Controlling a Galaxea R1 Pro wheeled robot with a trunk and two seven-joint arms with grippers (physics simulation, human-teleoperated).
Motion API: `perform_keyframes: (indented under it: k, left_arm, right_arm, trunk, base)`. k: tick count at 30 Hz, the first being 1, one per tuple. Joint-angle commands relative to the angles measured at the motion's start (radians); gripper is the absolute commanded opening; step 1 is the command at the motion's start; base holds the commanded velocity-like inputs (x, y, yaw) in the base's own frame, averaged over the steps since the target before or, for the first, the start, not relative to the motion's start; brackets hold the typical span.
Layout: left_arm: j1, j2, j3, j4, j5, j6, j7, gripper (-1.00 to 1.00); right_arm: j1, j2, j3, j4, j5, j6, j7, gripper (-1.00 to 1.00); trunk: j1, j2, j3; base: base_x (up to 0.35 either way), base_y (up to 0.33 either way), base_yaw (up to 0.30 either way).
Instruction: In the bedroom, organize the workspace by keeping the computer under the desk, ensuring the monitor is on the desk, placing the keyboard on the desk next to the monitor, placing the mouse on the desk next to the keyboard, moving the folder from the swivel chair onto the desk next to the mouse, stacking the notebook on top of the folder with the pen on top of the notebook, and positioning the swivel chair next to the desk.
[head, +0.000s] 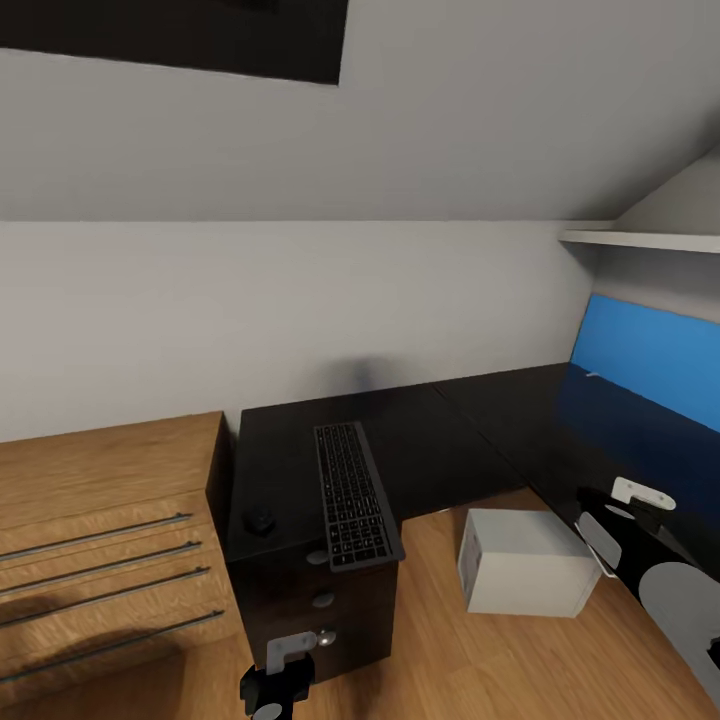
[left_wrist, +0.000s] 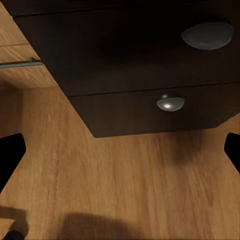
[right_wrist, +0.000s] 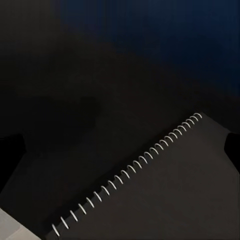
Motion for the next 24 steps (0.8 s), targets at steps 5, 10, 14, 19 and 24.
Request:
perform_keyframes:
  k: [5, 10, 14, 19, 24]
  left_arm:
    - [-0.001, 0.0, -0.009, -0.001, 0.01, -0.006, 0.004, 1.0]
    - [0.003, -0.011, -0.01, 0.001, 0.007, -0.012, 0.002, 1.0]
    - [0.003, -0.031, -0.01, 0.001, 0.007, -0.012, 0.002, 1.0]
    - [0.003, -0.036, -0.011, 0.001, 0.008, -0.012, 0.002, 1.0]
    - [0.003, -0.036, -0.011, 0.001, 0.009, -0.012, 0.002, 1.0]
  right_arm:
    - [-0.001, 0.0, 0.008, -0.001, -0.01, -0.002, -0.004, 1.0]
    - [-0.007, 0.012, 0.02, 0.0, -0.008, -0.012, 0.007, 1.0]
    - [-0.014, 0.034, 0.021, 0.022, -0.008, -0.033, 0.024, 1.0]
    - [-0.014, 0.063, 0.015, 0.005, -0.004, -0.025, 0.017, 1.0]
    - [-0.014, 0.091, 0.015, -0.023, -0.003, -0.024, 0.014, 1.0]
  trunk:
    - [0.0, -0.001, -0.001]
    - [0.0, -0.001, -0.001]
    - [0.0, -0.001, -0.001]
    - [0.0, -0.001, -0.001]
    - [0.0, -0.001, -0.001]
  base:
    - [0.113, -0.001, 0.0]
    - [0.141, -0.013, 0.0]
    - [0.0, 0.0, 0.0]
    - [0.0, 0.0, 0.0]
    - [0.0, 0.0, 0.0]
